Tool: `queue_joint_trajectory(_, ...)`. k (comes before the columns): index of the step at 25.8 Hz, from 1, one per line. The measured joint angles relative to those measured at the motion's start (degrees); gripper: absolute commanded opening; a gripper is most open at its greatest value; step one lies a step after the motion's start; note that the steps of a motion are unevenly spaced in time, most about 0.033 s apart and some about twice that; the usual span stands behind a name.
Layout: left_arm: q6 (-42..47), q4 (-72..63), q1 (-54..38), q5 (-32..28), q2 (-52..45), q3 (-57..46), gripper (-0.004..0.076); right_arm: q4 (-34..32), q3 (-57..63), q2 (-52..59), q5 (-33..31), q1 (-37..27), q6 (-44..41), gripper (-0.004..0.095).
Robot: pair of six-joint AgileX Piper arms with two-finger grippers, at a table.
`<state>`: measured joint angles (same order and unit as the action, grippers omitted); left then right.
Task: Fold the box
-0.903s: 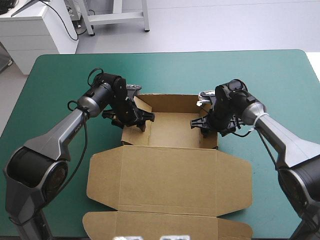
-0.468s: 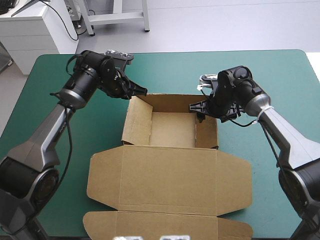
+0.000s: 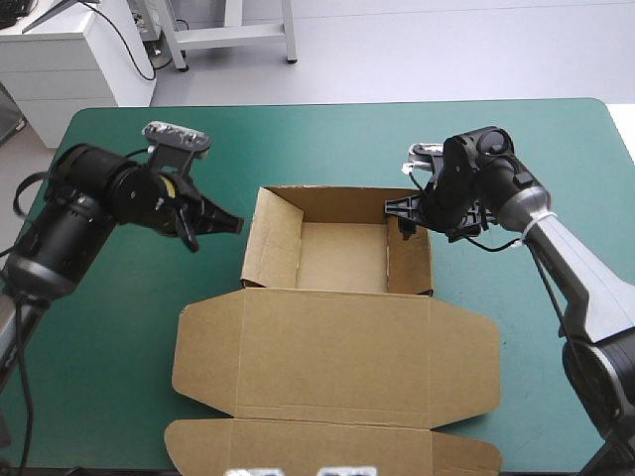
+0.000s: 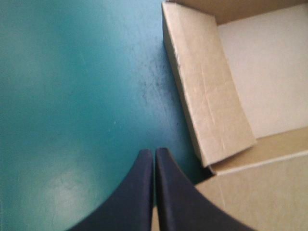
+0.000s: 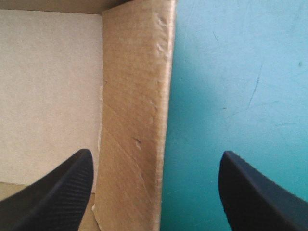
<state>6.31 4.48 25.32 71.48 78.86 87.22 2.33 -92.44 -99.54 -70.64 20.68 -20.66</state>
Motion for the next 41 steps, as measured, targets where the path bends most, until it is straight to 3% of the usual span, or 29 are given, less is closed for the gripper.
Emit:
queue_joint_trajectory(6, 0.0, -0.7, 0.0, 0.0, -14.0, -15.3, -0.0008, -0.9, 6.3, 0.0, 4.2, 0.0, -1.2, 0.0669)
queue_joint_trajectory(12, 0.0, -0.9, 0.0, -0.1, -29.3, -29.4, -0.0008, 2.3, 10.0, -0.1, 10.6, 0.0, -1.4, 0.0646)
queue_joint_trajectory(14, 0.0, -0.9, 0.0, -1.8, -36.9, -35.6, -0.0008, 2.8, 10.0, -0.1, 11.5, 0.0, -1.3, 0.0541)
queue_joint_trajectory(21, 0.6, -0.9, 0.0, -2.7, -51.6, -44.9, -0.0008, 3.1, 10.0, -2.3, 10.1, 0.0, -0.8, -0.0020)
queue_joint_trajectory(28, 0.9, -0.6, 0.0, -2.7, -55.3, -45.9, -0.0008, 1.2, 7.3, -3.0, 7.4, -0.1, 2.2, -0.0021)
queue_joint_trajectory(34, 1.0, -0.5, 0.0, -3.2, -55.3, -45.9, -0.0008, -11.4, -3.3, -1.4, 0.9, -0.7, 3.3, -0.0021)
queue_joint_trajectory(37, 1.0, -0.5, 0.0, -3.7, -55.3, -45.9, -0.0008, -16.3, -7.4, 0.7, 0.1, -3.2, 4.6, -0.0021)
queue_joint_trajectory(41, 1.4, -0.5, 0.0, -4.0, -55.3, -45.9, -0.0008, -20.8, -10.8, 2.6, -0.3, -11.0, 7.4, -0.0021)
